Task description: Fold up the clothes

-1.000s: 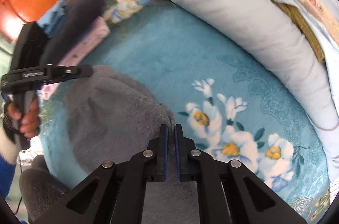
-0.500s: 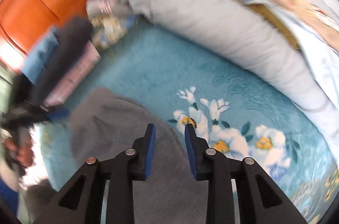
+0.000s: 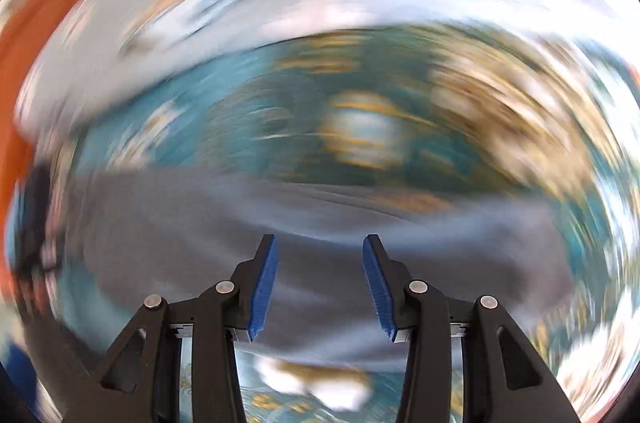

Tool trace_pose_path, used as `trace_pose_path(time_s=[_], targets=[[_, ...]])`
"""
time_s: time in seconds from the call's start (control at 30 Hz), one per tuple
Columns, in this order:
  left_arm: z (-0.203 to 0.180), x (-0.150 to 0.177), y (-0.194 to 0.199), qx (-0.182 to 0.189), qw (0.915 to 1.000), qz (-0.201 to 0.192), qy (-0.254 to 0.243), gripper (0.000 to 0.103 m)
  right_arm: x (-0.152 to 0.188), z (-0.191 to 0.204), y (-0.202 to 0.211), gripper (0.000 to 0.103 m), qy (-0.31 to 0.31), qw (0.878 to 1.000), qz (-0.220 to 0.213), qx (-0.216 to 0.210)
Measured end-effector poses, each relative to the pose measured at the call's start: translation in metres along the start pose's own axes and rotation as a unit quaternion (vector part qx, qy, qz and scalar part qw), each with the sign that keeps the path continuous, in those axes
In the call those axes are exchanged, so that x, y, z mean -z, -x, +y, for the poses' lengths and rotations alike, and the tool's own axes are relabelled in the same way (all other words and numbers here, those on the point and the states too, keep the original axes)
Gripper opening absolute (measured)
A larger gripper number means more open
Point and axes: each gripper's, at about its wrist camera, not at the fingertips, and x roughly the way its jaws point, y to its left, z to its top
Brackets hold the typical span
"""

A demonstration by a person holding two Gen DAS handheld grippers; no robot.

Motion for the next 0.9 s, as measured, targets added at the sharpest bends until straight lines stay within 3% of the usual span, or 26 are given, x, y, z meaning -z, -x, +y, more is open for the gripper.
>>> trace_pose_path(time_s=[0.13, 0.27, 0.4, 0.43, 0.57, 0.67, 0.73, 0.9], targets=[[-0.002, -0.004, -0.003, -0.061, 0.9981, -0.004, 0.005, 0.029, 0.026, -0.079, 0.023, 0.045, -0.118, 0.992, -0.032, 0.020], [-0.008, -0.009, -0.005, -0.070, 0.9974, -0.004, 0.019, 0.029, 0.045, -0.131, 0.030, 0.045, -0.191, 0.981, -0.043, 0.005], [-0.026, -0.017, 0.008, -0.069, 0.9976, 0.009, 0.003, 0.042, 0.055, -0.150, 0.024, 0.047, -0.238, 0.968, -0.061, -0.044], [-0.030, -0.019, 0.017, -0.077, 0.9970, 0.001, 0.000, 0.047, 0.055, -0.152, 0.020, 0.048, -0.248, 0.965, -0.063, -0.055], [-0.045, -0.023, 0.059, -0.112, 0.9924, -0.051, -0.005, 0.052, 0.056, -0.159, 0.005, 0.048, -0.279, 0.956, -0.056, -0.073], [-0.074, -0.020, 0.082, -0.068, 0.9933, -0.094, -0.002, 0.060, 0.060, -0.166, -0.004, 0.056, -0.298, 0.949, -0.061, -0.085], [-0.100, -0.016, 0.076, -0.021, 0.9951, -0.096, -0.007, 0.064, 0.065, -0.173, -0.013, 0.058, -0.320, 0.939, -0.064, -0.104], [-0.185, 0.024, 0.007, 0.086, 0.9951, -0.041, -0.024, 0.064, 0.072, -0.182, -0.025, 0.058, -0.362, 0.916, -0.092, -0.146]])
